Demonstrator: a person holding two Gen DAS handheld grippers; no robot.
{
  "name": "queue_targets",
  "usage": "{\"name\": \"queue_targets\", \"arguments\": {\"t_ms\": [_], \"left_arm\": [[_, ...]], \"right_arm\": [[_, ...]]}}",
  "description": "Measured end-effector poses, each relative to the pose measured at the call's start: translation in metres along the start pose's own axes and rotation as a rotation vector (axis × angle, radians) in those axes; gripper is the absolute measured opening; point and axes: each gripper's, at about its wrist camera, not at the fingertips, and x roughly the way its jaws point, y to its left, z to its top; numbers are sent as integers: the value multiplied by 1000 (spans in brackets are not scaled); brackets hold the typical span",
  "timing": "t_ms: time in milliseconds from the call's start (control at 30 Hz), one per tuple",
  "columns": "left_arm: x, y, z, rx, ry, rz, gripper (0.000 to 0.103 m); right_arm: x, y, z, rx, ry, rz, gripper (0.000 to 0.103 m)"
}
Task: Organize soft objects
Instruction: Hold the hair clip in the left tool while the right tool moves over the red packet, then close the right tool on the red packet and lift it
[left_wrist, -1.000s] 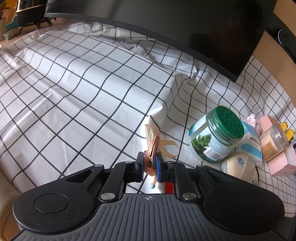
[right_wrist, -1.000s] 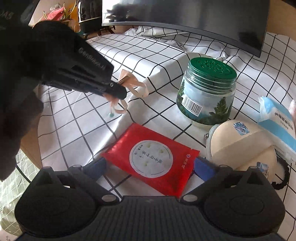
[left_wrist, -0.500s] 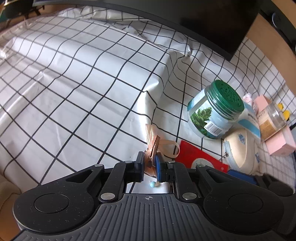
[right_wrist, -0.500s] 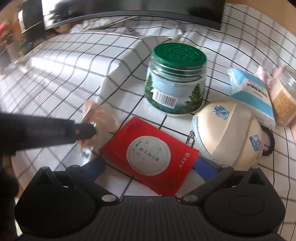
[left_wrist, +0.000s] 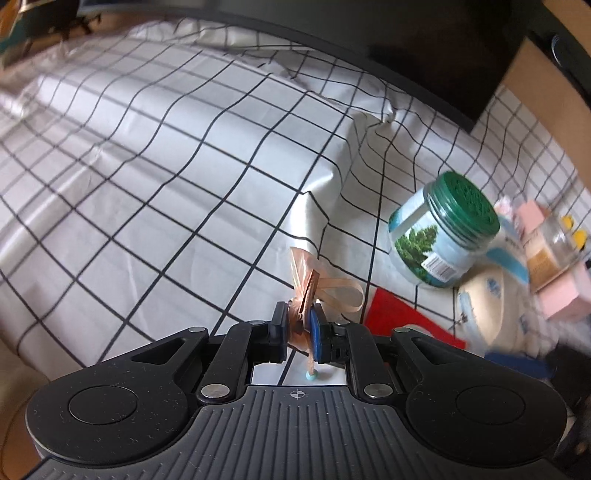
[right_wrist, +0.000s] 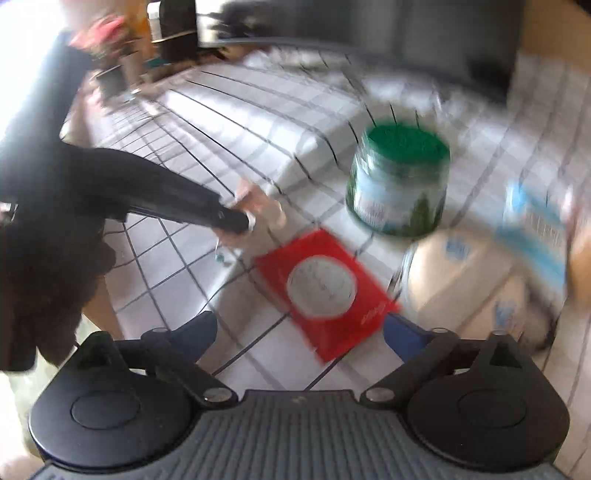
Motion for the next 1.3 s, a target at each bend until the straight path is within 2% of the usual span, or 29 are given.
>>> {"name": "queue_targets", "arguments": {"t_ms": [33, 67, 167, 233, 300, 333, 433, 600, 633, 667, 700, 867, 900, 933, 967, 1133, 1200, 1233, 1267, 1300], "left_arm": [[0, -1, 0, 5, 2, 3, 15], [-1, 0, 0, 3, 6, 1, 15], [-3, 5, -1, -10, 9, 11, 15], [-4, 9, -1, -20, 12, 10, 15], [-5, 12, -1, -27, 14, 4, 15], [-5, 12, -2, -30, 13, 2, 15], [-6, 14, -3, -44, 9, -3, 15], [-7, 14, -3, -55, 3, -3, 15], [-7, 14, -3, -59, 4, -3, 15], [-6, 15, -2, -69, 6, -3, 15], [-6, 15, -1, -76, 8, -4, 15], [-9, 13, 10, -97, -24, -5, 15], [-10, 11, 12, -97, -31, -5, 15], [-12, 9, 16, -96, -39, -6, 15], [-14, 7, 19, -93, -47, -6, 15], [-20, 1, 28, -96, -82, 0, 15], [-20, -1, 27, -100, -84, -3, 15], [-19, -2, 26, -105, -80, -8, 15], [-18, -4, 24, -112, -76, -17, 15], [-17, -5, 22, -115, -70, -26, 15]], "right_arm": [[3, 2, 3, -68, -10, -4, 73], [6, 5, 7, -114, -15, 2, 70], [26, 3, 17, -192, -10, 35, 71], [37, 0, 22, -194, 11, 36, 71], [45, -7, 25, -163, 19, 60, 78], [48, -10, 26, -143, 29, 76, 85], [54, -22, 23, -62, 45, 127, 90], [50, -19, 16, -81, 37, 122, 89], [49, -19, 16, -80, 34, 120, 82], [46, -19, 16, -81, 35, 120, 69], [43, -20, 18, -81, 48, 115, 64], [33, -26, 26, -43, 95, 109, 48], [30, -29, 27, -30, 100, 117, 33], [26, -31, 29, -17, 104, 134, 13], [24, -32, 32, -9, 117, 145, 2], [5, -34, 35, -63, 87, 145, 2], [0, -33, 31, -102, 89, 172, 9], [0, -32, 28, -120, 88, 170, 29], [2, -31, 25, -133, 82, 162, 58], [5, -31, 21, -136, 70, 156, 67]]}}
